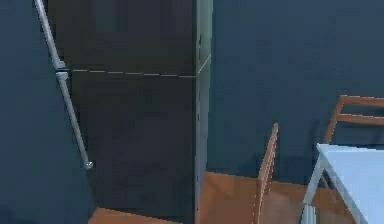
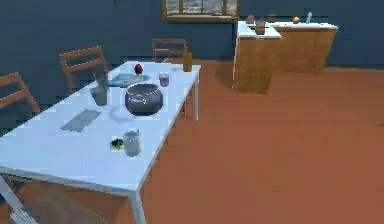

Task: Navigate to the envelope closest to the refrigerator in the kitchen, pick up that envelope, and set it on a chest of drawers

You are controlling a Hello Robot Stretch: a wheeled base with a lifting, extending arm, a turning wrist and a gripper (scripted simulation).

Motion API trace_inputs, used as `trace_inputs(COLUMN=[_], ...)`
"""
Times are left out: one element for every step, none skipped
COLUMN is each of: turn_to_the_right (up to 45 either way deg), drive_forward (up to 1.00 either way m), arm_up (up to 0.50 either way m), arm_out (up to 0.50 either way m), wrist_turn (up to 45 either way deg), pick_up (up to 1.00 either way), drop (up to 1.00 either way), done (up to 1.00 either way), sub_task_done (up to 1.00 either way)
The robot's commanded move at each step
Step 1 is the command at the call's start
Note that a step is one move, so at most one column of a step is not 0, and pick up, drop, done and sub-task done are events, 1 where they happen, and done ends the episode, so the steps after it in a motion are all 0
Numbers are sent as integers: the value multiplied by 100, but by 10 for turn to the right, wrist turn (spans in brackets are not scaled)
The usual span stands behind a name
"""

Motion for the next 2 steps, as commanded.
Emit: trace_inputs(turn_to_the_right=[-450,0], drive_forward=[0,0], arm_up=[0,50], arm_out=[0,0], wrist_turn=[0,0], pick_up=[0,0], drop=[0,0], done=[0,0], sub_task_done=[0,0])
